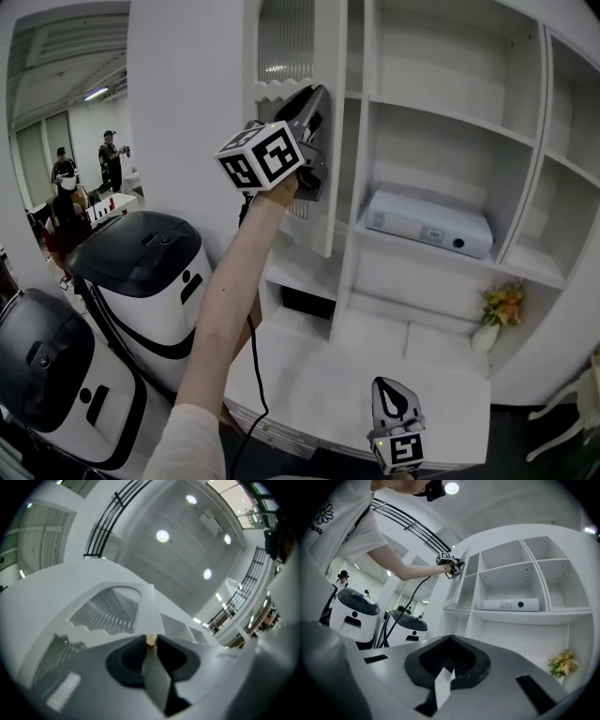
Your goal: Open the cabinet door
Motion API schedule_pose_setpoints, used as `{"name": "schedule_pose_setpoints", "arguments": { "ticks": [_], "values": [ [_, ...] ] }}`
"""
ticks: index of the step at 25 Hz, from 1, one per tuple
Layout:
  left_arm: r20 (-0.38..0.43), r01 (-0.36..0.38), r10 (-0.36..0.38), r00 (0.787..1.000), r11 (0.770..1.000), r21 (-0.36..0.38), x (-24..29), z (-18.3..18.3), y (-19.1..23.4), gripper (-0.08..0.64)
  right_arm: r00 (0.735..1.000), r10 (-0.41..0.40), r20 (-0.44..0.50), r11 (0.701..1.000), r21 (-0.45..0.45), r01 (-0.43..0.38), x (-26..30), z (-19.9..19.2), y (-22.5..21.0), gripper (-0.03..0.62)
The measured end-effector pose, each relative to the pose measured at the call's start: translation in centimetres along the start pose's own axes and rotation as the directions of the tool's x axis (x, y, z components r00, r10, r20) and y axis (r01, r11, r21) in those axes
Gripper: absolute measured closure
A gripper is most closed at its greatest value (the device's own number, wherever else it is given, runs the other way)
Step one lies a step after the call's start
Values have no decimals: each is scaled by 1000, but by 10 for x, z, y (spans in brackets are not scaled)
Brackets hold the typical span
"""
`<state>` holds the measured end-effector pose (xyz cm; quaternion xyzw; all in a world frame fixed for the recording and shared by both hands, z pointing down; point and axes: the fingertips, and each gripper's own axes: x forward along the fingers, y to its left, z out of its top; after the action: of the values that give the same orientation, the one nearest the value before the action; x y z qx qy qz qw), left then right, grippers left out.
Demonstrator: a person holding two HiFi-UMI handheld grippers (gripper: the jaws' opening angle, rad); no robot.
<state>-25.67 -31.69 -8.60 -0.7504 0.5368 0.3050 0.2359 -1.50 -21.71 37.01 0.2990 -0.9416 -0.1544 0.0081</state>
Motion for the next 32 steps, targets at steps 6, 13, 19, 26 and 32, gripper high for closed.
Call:
{"name": "schedule_pose_setpoints", "arguments": {
  "ticks": [6, 13, 19, 26, 32],
  "values": [
    [40, 12, -10, 999, 999, -36, -4, 7, -1, 486, 999, 45, -24, 999, 7, -45, -11, -8, -15, 592],
    [49, 16, -13, 999, 997, -71, -14, 14, 4, 486, 996, 16, -91, 1000, 9, -15, -23, -28, -21, 592],
    [62, 84, -77, 995, 987, -136, -29, 31, 4, 486, 997, -67, -41, 997, 31, 68, 4, -19, -8, 592],
    [94, 188, -171, 981, 957, -223, -60, 60, 14, 486, 999, -33, 24, 999, 32, 32, 48, 6, 57, 592],
    [134, 269, -242, 961, 929, -256, -82, 78, 25, 486, 1000, -21, 22, 1000, 15, 21, 66, 12, 95, 592]
  ]
}}
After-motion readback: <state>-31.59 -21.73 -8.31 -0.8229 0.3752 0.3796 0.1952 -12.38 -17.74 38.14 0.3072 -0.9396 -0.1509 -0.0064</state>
